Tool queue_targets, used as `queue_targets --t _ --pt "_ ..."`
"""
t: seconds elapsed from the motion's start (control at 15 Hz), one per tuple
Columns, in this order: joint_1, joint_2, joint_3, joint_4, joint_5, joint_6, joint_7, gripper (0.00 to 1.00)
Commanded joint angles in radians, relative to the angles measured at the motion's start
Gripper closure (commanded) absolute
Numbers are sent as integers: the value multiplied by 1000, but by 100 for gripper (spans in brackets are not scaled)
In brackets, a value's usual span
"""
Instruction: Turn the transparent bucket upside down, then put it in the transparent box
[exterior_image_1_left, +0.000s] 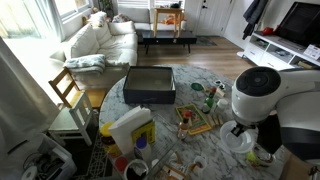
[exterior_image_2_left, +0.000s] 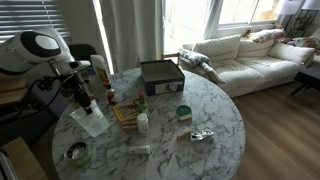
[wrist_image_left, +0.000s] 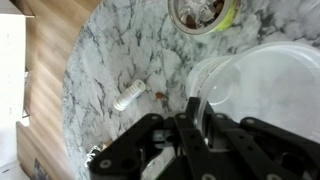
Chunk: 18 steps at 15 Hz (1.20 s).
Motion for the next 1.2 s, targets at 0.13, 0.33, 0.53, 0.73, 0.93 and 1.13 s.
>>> queue_targets --t 0.13,0.33,0.53,0.73,0.93,1.13 --pt "17 56 -34 2 -29 12 154 55" --pt "26 65 -50 4 9 21 165 32" --pt "27 65 -72 9 96 57 172 10" --pt "10 40 -96 28 198 85 197 0" --pt "-14 -9 -139 43 275 90 197 0" --pt "-15 13 -132 63 247 71 191 0"
